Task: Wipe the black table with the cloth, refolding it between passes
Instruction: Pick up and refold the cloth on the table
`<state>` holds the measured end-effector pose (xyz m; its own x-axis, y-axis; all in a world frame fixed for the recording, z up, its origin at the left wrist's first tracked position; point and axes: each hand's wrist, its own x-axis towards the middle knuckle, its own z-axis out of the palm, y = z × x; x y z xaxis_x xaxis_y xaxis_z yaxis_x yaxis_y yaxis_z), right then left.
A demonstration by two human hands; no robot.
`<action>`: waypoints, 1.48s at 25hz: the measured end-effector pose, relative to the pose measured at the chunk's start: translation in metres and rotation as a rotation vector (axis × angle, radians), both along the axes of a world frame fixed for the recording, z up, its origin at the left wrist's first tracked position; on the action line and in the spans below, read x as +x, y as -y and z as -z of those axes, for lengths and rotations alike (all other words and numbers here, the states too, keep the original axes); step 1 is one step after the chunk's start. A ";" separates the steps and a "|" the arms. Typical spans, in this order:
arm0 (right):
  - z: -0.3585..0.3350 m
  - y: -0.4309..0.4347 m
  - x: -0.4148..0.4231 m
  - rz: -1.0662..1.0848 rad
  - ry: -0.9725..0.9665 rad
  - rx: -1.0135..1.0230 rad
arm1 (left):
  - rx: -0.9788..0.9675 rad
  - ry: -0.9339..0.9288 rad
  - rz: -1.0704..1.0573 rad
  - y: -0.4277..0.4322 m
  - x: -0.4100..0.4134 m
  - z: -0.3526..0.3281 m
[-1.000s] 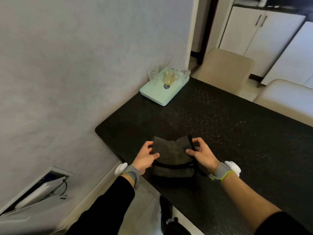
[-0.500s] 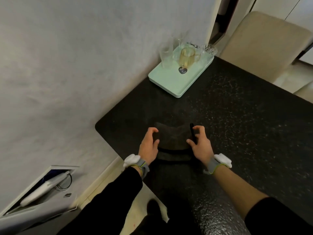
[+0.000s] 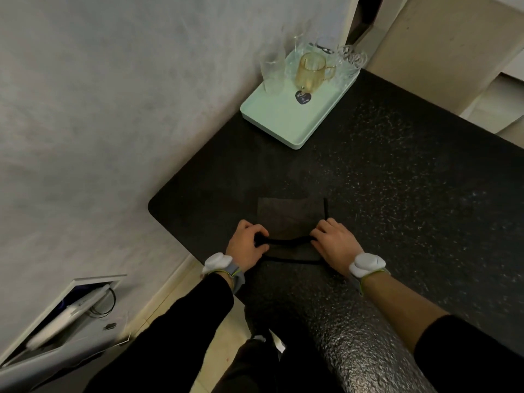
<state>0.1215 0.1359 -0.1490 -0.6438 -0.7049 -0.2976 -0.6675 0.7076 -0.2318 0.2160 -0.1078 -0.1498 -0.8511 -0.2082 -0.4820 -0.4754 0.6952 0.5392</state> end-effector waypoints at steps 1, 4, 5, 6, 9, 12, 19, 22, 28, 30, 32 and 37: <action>-0.002 0.000 0.001 0.009 -0.014 -0.005 | 0.015 -0.002 -0.029 0.000 -0.001 0.000; -0.006 -0.002 0.006 0.015 -0.040 -0.008 | 0.064 -0.018 -0.116 -0.003 -0.001 -0.004; -0.009 -0.002 0.008 0.015 -0.052 -0.015 | 0.051 -0.036 -0.120 -0.003 -0.001 -0.008; -0.012 -0.001 0.008 0.021 -0.068 -0.026 | 0.025 -0.064 -0.107 -0.004 0.000 -0.012; -0.022 -0.005 0.013 0.050 -0.109 -0.059 | -0.039 -0.144 -0.005 -0.003 0.006 -0.024; -0.023 -0.012 0.023 0.002 -0.082 -0.025 | -0.002 -0.060 0.098 0.003 0.016 -0.026; -0.018 -0.004 -0.002 0.173 -0.006 -0.103 | -0.002 -0.074 -0.011 0.013 -0.019 -0.013; -0.013 0.015 -0.035 0.298 -0.030 -0.040 | -0.125 -0.088 0.032 0.016 -0.057 -0.008; 0.000 0.030 -0.065 0.174 0.009 0.110 | -0.273 0.021 0.265 0.021 -0.091 0.002; -0.001 0.028 -0.073 0.149 0.063 0.142 | -0.288 0.029 0.321 0.024 -0.096 -0.001; -0.005 0.029 -0.080 0.124 0.080 0.170 | -0.295 0.016 0.368 0.025 -0.100 -0.007; -0.031 0.032 -0.098 0.163 0.029 0.037 | -0.280 -0.202 0.291 0.035 -0.112 -0.034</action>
